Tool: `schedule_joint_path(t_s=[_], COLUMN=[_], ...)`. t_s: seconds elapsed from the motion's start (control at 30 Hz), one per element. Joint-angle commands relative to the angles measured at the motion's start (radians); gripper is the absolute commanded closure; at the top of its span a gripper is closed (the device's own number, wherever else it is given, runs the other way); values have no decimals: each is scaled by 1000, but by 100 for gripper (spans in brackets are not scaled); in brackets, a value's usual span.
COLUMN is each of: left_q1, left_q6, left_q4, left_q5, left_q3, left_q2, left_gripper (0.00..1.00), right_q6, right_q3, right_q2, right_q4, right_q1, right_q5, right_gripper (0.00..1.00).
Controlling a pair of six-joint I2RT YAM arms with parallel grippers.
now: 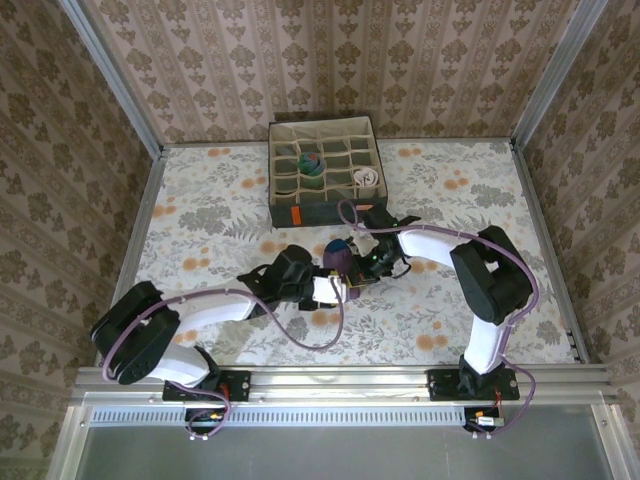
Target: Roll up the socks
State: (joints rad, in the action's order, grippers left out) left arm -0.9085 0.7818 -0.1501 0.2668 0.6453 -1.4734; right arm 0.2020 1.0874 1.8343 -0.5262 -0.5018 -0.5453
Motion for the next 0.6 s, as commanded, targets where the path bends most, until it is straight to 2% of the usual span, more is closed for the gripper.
schedule_joint_path(t_s=[0.0,0.07,0.23,0.3,0.47,0.57], left_q1=[-5,-6,-5,-6,2,39], left_q6=[35,17,-39,-67,-160,-239], left_q4=[136,185,177,175,223,270], left_q5=[6,13,15,24,59,152], left_q3=[79,101,70,67,102,127], left_q2=[-63,-89,-106,-117,-153,-186], left_gripper=[54,56,58,62,94,100], right_q6=[-32,-34,-30,-33,-36,-6], right_q3=[3,4,-4,-6,-19,-63], right_q2=[37,36,34,31,0,-68], right_q4=[-96,-102,-113,-118,-114,-49], right_q1=[4,6,18,22,27,43], right_q5=[53,50,31,11,-8,-27], right_gripper=[100,100,100,100,99,84])
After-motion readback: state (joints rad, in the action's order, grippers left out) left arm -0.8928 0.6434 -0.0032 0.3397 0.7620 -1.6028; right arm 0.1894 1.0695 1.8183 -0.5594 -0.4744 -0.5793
